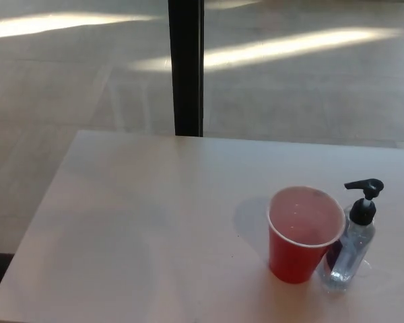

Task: The robot uses its right hand fist to press the hand soap kept in the middle of the table to get liquid hand soap out

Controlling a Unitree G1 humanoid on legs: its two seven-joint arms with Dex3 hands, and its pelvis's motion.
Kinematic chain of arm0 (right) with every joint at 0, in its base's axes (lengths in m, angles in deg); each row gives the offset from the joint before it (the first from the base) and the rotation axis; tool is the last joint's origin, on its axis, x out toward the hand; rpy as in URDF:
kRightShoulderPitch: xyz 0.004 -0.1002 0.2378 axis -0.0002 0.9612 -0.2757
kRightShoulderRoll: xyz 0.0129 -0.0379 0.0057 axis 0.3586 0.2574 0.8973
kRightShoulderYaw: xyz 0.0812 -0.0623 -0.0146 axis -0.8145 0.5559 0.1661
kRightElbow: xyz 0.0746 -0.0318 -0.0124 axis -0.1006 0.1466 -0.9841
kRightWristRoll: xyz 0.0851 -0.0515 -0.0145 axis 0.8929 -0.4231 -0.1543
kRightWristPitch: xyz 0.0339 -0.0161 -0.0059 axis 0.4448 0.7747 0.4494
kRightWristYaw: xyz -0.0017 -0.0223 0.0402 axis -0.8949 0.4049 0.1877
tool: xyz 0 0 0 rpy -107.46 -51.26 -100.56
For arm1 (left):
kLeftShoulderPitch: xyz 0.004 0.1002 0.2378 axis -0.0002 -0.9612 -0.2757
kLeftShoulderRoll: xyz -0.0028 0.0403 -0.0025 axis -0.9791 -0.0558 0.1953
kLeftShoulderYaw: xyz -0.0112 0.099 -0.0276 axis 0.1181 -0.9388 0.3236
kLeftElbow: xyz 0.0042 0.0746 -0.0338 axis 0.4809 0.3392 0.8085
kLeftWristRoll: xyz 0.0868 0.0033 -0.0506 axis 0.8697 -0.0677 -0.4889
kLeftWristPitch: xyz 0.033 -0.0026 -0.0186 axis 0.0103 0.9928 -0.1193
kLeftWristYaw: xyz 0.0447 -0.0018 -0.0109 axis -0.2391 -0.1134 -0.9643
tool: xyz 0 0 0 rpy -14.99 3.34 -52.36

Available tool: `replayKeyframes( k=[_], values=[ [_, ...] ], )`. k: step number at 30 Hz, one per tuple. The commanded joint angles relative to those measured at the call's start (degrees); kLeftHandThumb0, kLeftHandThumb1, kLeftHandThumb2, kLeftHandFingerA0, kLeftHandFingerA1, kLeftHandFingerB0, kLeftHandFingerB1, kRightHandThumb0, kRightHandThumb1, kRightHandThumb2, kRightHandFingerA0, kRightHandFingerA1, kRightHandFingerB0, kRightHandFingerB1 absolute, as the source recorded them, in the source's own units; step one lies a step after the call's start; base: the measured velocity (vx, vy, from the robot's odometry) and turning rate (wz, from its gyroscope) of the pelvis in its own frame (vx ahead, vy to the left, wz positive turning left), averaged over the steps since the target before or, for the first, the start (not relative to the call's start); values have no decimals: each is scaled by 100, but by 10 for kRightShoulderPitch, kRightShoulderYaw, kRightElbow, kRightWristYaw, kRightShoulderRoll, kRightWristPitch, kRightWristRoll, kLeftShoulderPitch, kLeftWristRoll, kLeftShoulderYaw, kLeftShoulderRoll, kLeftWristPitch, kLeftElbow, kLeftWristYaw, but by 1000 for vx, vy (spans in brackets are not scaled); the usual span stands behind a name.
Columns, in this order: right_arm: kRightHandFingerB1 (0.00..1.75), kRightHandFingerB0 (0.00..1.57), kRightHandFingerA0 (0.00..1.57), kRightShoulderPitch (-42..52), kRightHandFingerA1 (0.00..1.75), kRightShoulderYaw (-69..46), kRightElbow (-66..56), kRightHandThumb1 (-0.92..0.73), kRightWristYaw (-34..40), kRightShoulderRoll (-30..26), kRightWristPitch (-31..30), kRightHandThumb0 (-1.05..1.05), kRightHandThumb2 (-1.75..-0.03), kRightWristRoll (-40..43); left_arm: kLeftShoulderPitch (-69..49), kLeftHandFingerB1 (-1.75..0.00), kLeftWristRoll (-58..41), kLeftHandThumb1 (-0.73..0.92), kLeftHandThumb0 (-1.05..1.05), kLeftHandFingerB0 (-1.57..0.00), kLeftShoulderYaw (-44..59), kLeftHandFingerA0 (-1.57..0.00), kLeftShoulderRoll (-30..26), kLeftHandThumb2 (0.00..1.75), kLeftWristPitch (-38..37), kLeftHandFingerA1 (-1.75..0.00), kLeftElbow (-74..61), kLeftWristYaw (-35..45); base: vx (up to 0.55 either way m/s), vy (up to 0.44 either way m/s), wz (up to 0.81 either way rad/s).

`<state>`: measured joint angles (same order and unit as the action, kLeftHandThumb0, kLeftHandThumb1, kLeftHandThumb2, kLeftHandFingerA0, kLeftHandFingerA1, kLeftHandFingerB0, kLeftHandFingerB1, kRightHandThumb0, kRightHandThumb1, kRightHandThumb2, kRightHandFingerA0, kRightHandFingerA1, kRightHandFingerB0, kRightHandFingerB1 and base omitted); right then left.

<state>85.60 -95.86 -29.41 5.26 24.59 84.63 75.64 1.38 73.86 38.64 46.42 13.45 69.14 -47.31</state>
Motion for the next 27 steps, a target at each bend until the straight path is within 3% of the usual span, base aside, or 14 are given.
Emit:
replayKeyframes(
  k=[1, 2, 4, 7, 8, 12, 13, 14, 15, 17, 18, 20, 21, 27],
  values=[
    [41, 39, 64, 8, 71, -91, -30, -65, -25, -21, -31, -51, -59, 108, 2, -48, -42, 69, -56, -51, 44, -68, -31, 61, -26, -64, 36, 14, 0, 0, 0],
    [51, 24, 55, -14, 76, -114, -19, -55, -22, -37, -32, -62, -91, 123, 5, -48, -45, 69, -56, -50, 49, -69, -31, 60, -24, -66, 39, 14, 0, 0, 0],
    [39, 19, 54, -16, 76, -115, -20, -71, -25, -43, -26, -62, -61, 113, 3, -48, -45, 69, -57, -49, 53, -69, -31, 60, -24, -66, 42, 16, 0, 0, 0],
    [33, 1, 20, -59, 64, -148, -76, -56, -27, -81, -67, -68, -94, 144, 6, -47, -42, 69, -56, -46, 56, -62, -29, 61, -20, -62, 44, 18, 0, 0, 0],
    [24, 3, 9, -75, 63, -153, -78, -75, -39, -94, -57, -65, -64, 146, 6, -47, -40, 69, -56, -47, 56, -62, -29, 61, -22, -60, 45, 20, 0, 0, 0],
    [32, 6, 11, -146, 62, -174, -79, -75, -32, -135, -65, -67, -63, 162, 9, -48, -38, 69, -57, -50, 55, -65, -32, 60, -24, -62, 50, 16, 0, 0, 0],
    [38, 2, 19, -158, 63, -174, -102, -58, -25, -142, -75, -76, -95, 162, 10, -48, -39, 69, -57, -50, 55, -65, -32, 61, -24, -63, 50, 17, 0, 0, 0],
    [32, 7, 26, -189, 62, -168, -135, -76, -17, -158, -81, -73, -64, 160, 9, -48, -42, 69, -56, -47, 57, -62, -34, 61, -24, -63, 49, 22, 0, 0, 0],
    [40, 5, 32, -217, 65, -163, -150, -59, -13, -172, -82, -76, -98, 158, 8, -48, -44, 69, -56, -47, 57, -63, -34, 61, -25, -64, 48, 22, 0, 0, 0],
    [37, 10, 44, -240, 67, -161, -167, -76, -10, -179, -88, -77, -63, 158, 9, -48, -44, 70, -55, -46, 57, -62, -33, 61, -26, -63, 48, 23, 0, 0, 0],
    [46, 8, 53, -254, 68, -158, -181, -62, -9, -184, -93, -77, -98, 159, 10, -48, -46, 70, -55, -46, 58, -62, -33, 61, -26, -63, 48, 26, 0, 0, 0],
    [48, 12, 66, -282, 69, -151, -216, -61, -6, -192, -113, -71, -98, 166, 10, -48, -44, 70, -56, -48, 55, -64, -34, 61, -26, -62, 49, 22, 0, 0, 0],
    [39, 24, 87, -319, 53, -138, -274, -78, 6, -197, -144, -63, -63, 176, 10, -47, -39, 71, -57, -46, 50, -64, -35, 61, -31, -62, 50, 24, 0, 0, 0],
    [44, 63, 109, -400, 81, -78, -385, -75, 17, -176, -158, -35, -69, 173, 10, -46, -47, 70, -58, -47, 55, -64, -37, 61, -29, -61, 53, 35, 0, 0, 0]
  ],
)
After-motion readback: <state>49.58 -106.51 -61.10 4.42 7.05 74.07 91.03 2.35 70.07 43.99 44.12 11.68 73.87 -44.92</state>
